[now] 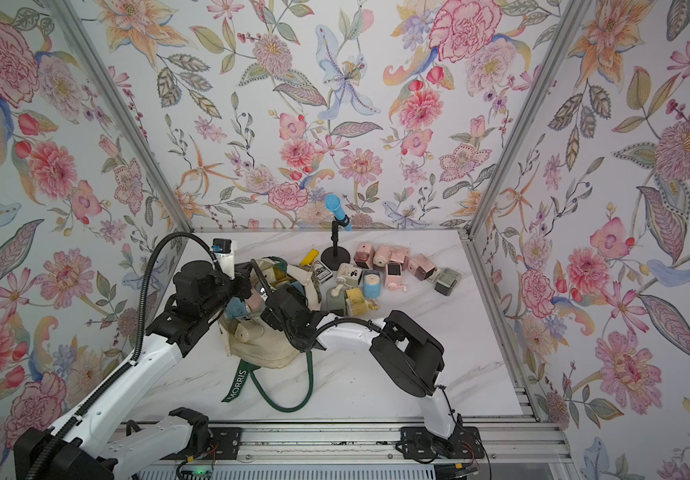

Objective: Take out the pencil sharpeners from the tote bags
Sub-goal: Pick up the pencil sharpener from the canvas bag.

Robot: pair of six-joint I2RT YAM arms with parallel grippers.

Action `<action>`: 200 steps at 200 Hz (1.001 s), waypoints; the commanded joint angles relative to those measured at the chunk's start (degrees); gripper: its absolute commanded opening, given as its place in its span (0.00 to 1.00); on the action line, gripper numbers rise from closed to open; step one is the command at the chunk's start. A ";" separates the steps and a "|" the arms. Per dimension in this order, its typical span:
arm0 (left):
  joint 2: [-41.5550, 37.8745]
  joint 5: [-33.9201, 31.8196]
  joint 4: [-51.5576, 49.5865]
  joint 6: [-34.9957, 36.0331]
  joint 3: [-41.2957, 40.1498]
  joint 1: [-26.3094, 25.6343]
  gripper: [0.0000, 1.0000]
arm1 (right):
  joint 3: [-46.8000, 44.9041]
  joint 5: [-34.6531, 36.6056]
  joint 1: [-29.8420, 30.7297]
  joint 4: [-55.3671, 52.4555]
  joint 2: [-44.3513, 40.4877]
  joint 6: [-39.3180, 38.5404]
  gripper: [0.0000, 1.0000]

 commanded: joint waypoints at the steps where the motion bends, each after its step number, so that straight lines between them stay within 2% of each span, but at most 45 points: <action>1: -1.01 1.96 -0.72 -3.74 3.55 1.65 0.00 | -0.01 2.84 -1.52 0.22 1.14 0.96 0.84; 28: -0.60 4.71 -2.96 -8.55 6.52 2.04 0.00 | -0.27 -1.20 -3.16 2.24 1.84 -0.67 0.89; 52: -0.84 6.72 -3.92 -10.92 8.44 1.95 0.00 | 2.14 -1.78 -3.46 0.81 3.67 -4.05 0.91; 74: -1.60 5.86 -4.97 -10.09 10.00 1.96 0.00 | 5.81 2.27 -3.42 -3.11 6.59 -4.85 0.91; 107: -2.88 4.24 -4.66 -8.92 8.17 1.96 0.00 | 9.76 7.38 -3.07 -7.07 10.73 -5.73 0.91; 152: -2.70 2.88 -4.75 -7.45 7.30 2.02 0.00 | 14.98 9.33 -2.16 -13.41 16.03 -8.90 0.91; 185: -3.23 2.02 -4.68 -6.81 7.09 2.13 0.00 | 14.33 10.79 -2.46 -17.18 14.88 -8.88 0.94; 200: -3.38 1.71 -4.58 -6.56 6.86 2.26 0.00 | 12.38 11.72 -2.90 -17.18 12.90 -6.87 1.00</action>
